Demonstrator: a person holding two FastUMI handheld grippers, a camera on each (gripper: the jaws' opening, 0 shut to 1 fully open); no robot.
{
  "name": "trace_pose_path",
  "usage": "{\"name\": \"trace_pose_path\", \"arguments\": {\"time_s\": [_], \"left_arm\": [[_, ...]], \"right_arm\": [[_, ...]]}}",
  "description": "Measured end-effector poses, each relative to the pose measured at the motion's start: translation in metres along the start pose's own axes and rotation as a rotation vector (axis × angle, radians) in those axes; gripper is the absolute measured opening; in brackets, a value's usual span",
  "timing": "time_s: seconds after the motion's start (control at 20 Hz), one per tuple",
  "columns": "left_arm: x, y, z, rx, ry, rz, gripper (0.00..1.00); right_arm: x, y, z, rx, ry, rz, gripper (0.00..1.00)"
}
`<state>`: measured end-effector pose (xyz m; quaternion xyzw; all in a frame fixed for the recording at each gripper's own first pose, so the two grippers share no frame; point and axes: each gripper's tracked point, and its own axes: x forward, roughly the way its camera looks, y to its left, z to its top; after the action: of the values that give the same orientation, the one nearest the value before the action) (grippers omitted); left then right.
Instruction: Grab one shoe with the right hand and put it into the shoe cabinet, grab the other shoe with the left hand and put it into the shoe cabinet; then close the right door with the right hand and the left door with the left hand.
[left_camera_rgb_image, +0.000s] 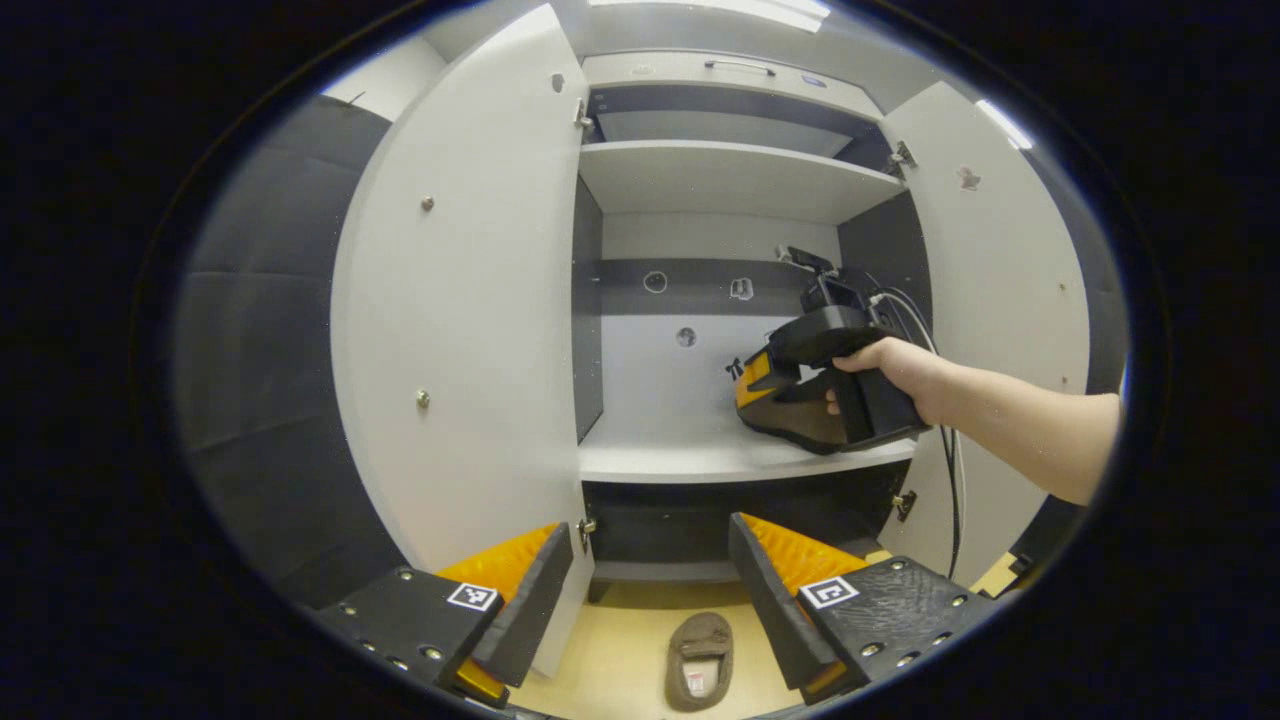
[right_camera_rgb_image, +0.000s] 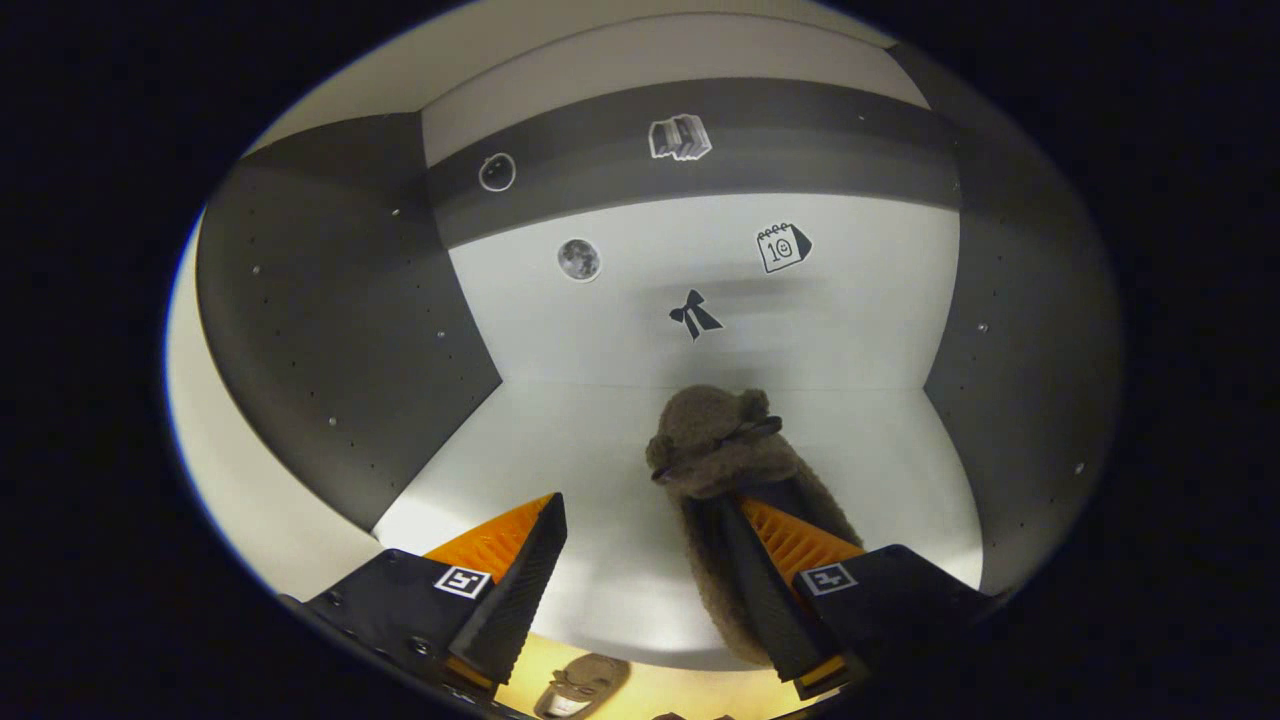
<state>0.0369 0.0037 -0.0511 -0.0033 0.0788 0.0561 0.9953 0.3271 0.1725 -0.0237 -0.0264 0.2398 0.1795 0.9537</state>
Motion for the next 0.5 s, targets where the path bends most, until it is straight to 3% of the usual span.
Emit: {"name": "trace_pose_path", "arguments": {"time_s": [0.3, 0.35, 0.5], "left_arm": [[-0.016, 0.0, -0.009, 0.018, 0.011, -0.025, 0.93], [-0.018, -0.001, -0.011, 0.02, 0.011, -0.035, 0.93], [-0.022, -0.002, -0.02, 0.034, 0.023, -0.061, 0.93]], "right_arm": [[-0.06, -0.013, 0.0, -0.089, -0.08, -0.086, 0.96], [-0.072, -0.015, 0.0, -0.096, -0.09, -0.093, 0.93], [-0.114, -0.012, -0.006, -0.091, -0.143, -0.093, 0.96]]}}
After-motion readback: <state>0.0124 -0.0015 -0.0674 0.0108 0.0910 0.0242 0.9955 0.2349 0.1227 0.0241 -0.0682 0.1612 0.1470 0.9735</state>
